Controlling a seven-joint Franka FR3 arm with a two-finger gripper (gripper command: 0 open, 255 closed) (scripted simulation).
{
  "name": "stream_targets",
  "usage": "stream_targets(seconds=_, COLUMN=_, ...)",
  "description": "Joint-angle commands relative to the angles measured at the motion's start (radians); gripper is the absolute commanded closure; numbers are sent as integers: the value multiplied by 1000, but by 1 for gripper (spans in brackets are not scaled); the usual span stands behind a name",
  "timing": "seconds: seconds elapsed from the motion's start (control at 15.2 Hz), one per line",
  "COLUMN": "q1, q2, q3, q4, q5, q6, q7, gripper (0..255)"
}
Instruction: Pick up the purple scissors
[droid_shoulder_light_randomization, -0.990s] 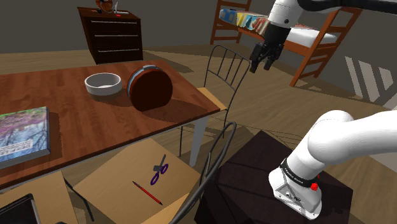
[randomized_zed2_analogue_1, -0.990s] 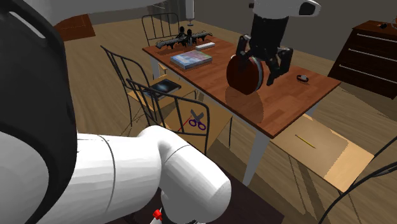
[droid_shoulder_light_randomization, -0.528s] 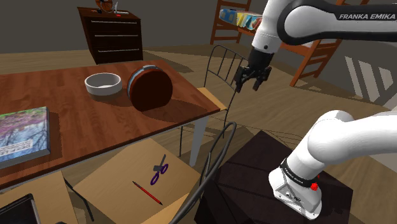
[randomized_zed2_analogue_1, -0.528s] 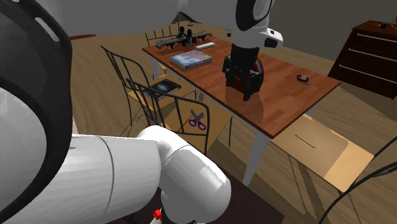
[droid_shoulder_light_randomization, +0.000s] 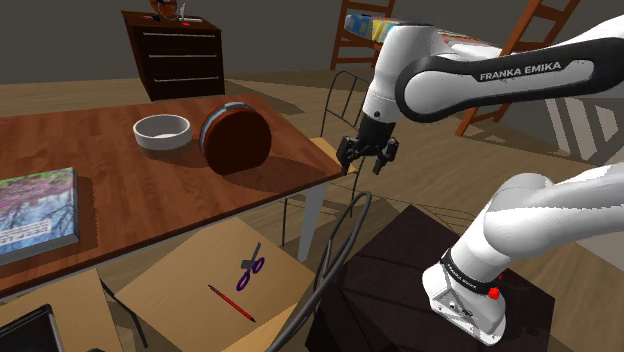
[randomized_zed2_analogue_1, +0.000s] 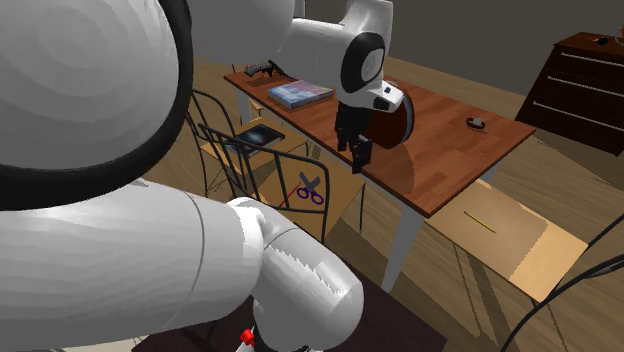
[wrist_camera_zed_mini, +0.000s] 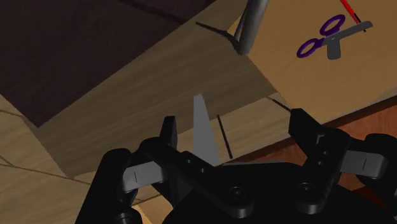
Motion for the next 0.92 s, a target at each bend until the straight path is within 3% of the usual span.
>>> stream_targets(seconds=0.0, q1=-2, q2=63, q3=48, q4=-10, q5=26, q6=76, q7=73, gripper=0)
stream_targets(seconds=0.33, q1=-23, q2=244, q3=165, q4=-5, q5=60, q6=255, q7=253, gripper=0)
stream_targets(seconds=0.53, q1=-50, q2=375, q3=236, q4=19, q5=44, q6=363, q7=376, gripper=0)
stream_targets(seconds=0.73, q1=-85, q2=523, q3=297, q4=57, q5=-22, q6=467, q7=526, gripper=0)
stream_targets(seconds=0.86, q1=-100, q2=629, q3=320, q4=90, q5=-103, q6=529, q7=648, gripper=0)
